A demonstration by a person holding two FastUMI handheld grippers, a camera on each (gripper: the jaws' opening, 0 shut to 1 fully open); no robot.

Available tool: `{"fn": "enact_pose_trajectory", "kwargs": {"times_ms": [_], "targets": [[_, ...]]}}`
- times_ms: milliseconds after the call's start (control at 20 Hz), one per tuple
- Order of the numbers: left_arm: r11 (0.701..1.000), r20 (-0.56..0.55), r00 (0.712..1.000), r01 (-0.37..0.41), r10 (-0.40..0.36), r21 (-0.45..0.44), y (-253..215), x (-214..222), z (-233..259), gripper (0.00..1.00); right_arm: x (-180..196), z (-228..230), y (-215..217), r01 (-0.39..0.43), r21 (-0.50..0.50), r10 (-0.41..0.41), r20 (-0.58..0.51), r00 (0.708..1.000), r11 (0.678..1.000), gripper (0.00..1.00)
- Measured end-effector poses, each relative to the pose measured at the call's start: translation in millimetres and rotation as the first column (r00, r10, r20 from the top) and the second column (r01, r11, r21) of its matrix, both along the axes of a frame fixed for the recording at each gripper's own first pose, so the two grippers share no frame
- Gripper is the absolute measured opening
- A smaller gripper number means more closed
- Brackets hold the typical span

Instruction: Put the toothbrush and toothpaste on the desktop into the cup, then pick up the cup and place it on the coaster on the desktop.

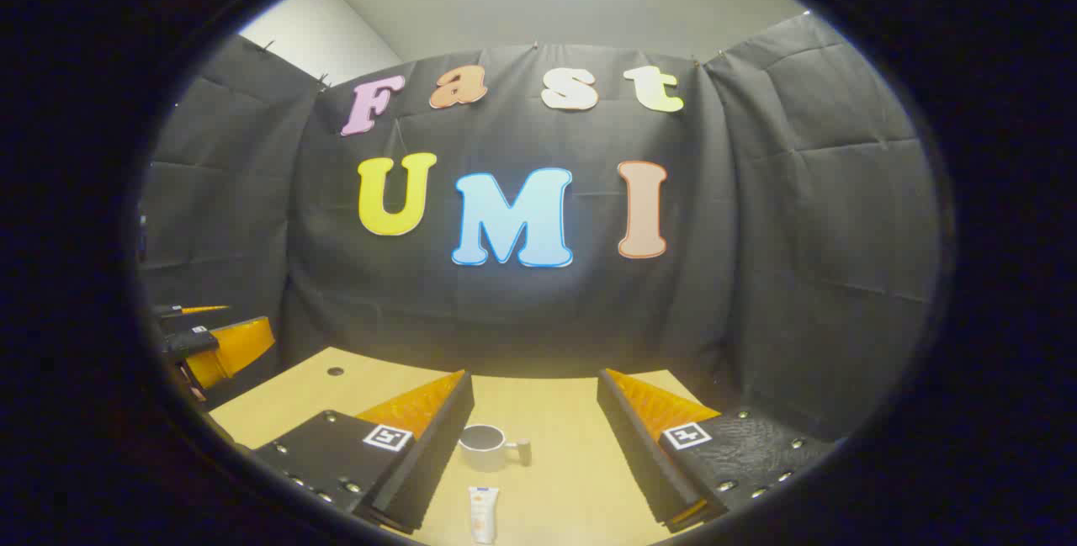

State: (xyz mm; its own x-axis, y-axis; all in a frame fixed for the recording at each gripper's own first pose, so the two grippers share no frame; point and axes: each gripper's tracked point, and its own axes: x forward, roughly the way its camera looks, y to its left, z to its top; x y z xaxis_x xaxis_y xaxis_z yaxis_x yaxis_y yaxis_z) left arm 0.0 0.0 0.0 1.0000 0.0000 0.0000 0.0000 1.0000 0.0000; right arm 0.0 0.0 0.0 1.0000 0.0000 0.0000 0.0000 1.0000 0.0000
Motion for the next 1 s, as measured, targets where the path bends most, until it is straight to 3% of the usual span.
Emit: {"fn": "enact_pose_trajectory", "kwargs": {"times_ms": [50,500,750,850,1000], "targets": [[1.0,-0.006,1.0,0.008,-0.008,0.009,-4.0,2.9,-1.2,0.98,2.8,-2.0,0.4,-0.004,0.013,0.004,-0.012,1.0,1.0,0.93],[0.998,-0.087,0.994,0.07,-0.07,-0.004,-24.1,29.4,-24.7,0.94,19.5,-23.2,9.7,-0.035,0.016,0.036,-0.092,0.995,0.999,0.93],[0.997,-0.135,0.988,0.075,-0.074,0.002,-24.5,42.6,-40.5,0.98,28.8,-41.5,12.8,-0.039,0.028,0.043,-0.172,0.984,0.999,0.93],[0.997,-0.189,0.979,0.075,-0.071,0.01,-22.5,51.7,-57.3,0.98,35.4,-60.0,13.7,-0.043,0.034,0.05,-0.242,0.969,0.998,0.93],[0.997,-0.328,0.942,0.074,-0.068,0.007,-19.9,62.8,-105.4,1.0,41.5,-102.1,16.9,-0.056,0.035,0.066,-0.403,0.913,0.998,0.93]]}}
